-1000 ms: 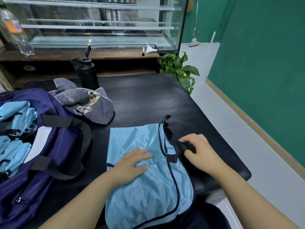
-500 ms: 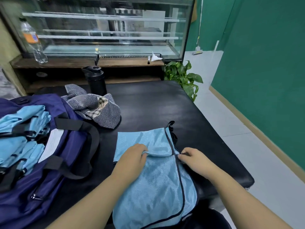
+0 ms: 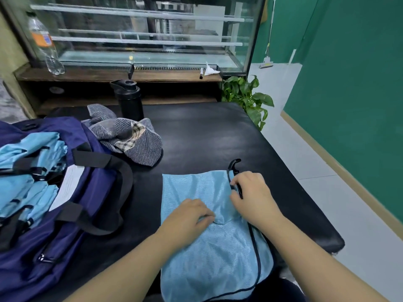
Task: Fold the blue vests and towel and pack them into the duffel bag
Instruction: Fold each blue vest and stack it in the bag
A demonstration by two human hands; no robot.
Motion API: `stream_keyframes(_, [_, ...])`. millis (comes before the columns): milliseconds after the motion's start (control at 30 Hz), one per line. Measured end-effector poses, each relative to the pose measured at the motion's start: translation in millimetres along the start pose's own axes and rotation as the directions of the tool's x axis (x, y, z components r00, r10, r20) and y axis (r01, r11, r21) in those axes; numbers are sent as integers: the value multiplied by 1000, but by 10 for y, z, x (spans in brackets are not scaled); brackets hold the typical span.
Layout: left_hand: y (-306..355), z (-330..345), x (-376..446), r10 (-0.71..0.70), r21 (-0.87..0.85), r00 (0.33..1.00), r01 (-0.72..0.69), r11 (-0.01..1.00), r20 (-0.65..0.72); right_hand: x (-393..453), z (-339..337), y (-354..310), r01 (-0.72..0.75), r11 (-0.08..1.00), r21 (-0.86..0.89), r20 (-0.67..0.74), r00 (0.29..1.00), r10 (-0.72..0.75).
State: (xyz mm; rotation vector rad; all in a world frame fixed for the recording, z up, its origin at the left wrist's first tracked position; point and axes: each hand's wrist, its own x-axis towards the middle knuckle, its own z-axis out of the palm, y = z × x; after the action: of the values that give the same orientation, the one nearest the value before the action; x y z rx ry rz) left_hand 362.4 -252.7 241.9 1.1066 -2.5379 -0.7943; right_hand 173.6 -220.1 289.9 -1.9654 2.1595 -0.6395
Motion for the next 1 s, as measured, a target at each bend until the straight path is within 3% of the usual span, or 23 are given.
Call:
stream_keyframes(100, [-49, -192, 131, -84, -139, 989, 67, 988, -125, 209, 38, -89, 137, 980, -143, 86, 988, -126])
stream_keyframes(200, [-348, -420, 363, -204, -13, 943, 208, 978, -264, 575, 39, -156, 205, 960, -192, 186, 968, -169])
stream_keyframes(300, [-716, -602, 564, -376, 117, 915, 393, 912, -149, 955, 70, -184, 202, 943, -263, 384, 919, -90])
stream_keyframes(433, [-936, -748, 720, -398, 221, 913, 371, 902, 90, 1294, 92, -136, 197, 913, -358, 674, 731, 106])
stream_keyframes(533, [-923, -824, 802, -410, 277, 877, 341, 898, 249, 1403, 73, -100, 268, 839, -473, 737, 642, 210])
stream_keyframes(633, [-860, -912, 870, -395, 410, 848, 239, 880, 354, 1425, 93, -75, 288, 806, -518, 747, 611, 262])
stream_keyframes(700, [-848, -1000, 886, -372, 401, 846, 210, 891, 382, 1452, 108, -43, 249, 822, -512, 748, 600, 284])
stream_keyframes(800, [-870, -1170, 879, -336, 193, 898, 290, 937, 283, 1483, 100, -8, 144, 878, -457, 711, 651, 264])
stream_keyframes(900, [-911, -1297, 844, -300, 58, 954, 300, 952, -1, 1480, 66, -26, 96, 923, -372, 581, 799, 152])
stream_keyframes(1000, [-883, -1357, 752, -273, -35, 927, 274, 961, -258, 1417, 11, -79, 117, 941, -318, 369, 929, 9])
